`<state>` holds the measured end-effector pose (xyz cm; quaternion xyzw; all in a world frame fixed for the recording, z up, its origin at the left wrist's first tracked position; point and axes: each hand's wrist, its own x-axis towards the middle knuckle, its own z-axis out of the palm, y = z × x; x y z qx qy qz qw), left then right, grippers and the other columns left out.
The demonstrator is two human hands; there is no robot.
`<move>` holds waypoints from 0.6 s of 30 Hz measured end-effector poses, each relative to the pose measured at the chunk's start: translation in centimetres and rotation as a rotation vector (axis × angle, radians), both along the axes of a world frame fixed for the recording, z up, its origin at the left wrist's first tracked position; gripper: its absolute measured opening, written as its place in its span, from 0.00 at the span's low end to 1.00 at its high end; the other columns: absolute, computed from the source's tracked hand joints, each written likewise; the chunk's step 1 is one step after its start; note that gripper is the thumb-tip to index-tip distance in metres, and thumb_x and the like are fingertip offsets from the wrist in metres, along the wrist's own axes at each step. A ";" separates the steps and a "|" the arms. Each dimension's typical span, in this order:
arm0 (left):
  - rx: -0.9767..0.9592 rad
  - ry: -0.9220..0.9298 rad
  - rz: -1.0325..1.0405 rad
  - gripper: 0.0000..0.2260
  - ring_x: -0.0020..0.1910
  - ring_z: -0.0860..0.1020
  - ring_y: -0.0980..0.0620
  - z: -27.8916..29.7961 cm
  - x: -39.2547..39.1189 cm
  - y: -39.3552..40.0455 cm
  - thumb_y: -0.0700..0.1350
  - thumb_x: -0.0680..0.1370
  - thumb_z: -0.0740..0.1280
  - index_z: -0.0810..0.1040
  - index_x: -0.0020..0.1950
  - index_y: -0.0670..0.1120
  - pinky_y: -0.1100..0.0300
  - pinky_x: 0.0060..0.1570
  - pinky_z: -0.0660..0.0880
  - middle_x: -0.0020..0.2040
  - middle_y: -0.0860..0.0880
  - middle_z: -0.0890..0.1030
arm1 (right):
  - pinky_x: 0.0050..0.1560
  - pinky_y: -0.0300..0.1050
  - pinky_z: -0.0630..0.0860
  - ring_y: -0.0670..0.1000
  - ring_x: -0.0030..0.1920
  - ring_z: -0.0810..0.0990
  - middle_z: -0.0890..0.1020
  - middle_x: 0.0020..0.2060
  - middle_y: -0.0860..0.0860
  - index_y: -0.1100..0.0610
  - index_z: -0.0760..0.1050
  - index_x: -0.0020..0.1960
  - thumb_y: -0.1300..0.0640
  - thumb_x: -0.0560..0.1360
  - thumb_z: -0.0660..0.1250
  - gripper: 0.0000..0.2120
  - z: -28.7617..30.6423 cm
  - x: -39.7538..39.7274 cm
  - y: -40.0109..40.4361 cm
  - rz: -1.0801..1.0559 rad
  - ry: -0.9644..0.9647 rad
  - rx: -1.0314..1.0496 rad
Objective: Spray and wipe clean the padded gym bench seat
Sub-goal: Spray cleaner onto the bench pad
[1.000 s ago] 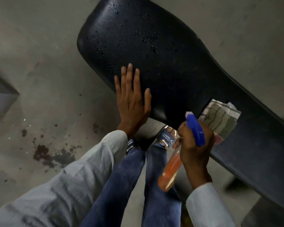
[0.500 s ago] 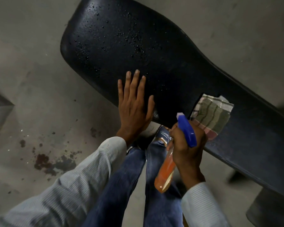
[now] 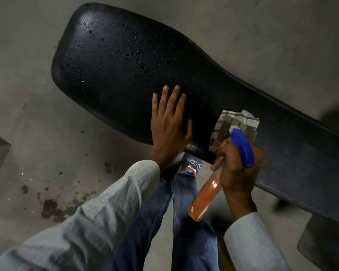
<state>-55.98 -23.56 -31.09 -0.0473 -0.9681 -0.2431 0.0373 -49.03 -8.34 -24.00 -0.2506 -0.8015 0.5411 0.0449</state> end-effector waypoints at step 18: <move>0.021 -0.068 0.078 0.27 0.84 0.61 0.37 0.5 0.2 1.5 0.52 0.80 0.64 0.74 0.77 0.42 0.35 0.84 0.50 0.82 0.40 0.68 | 0.30 0.65 0.75 0.63 0.28 0.76 0.76 0.28 0.56 0.57 0.74 0.36 0.49 0.75 0.63 0.14 0.0 3.8 1.0 0.115 -0.084 -0.021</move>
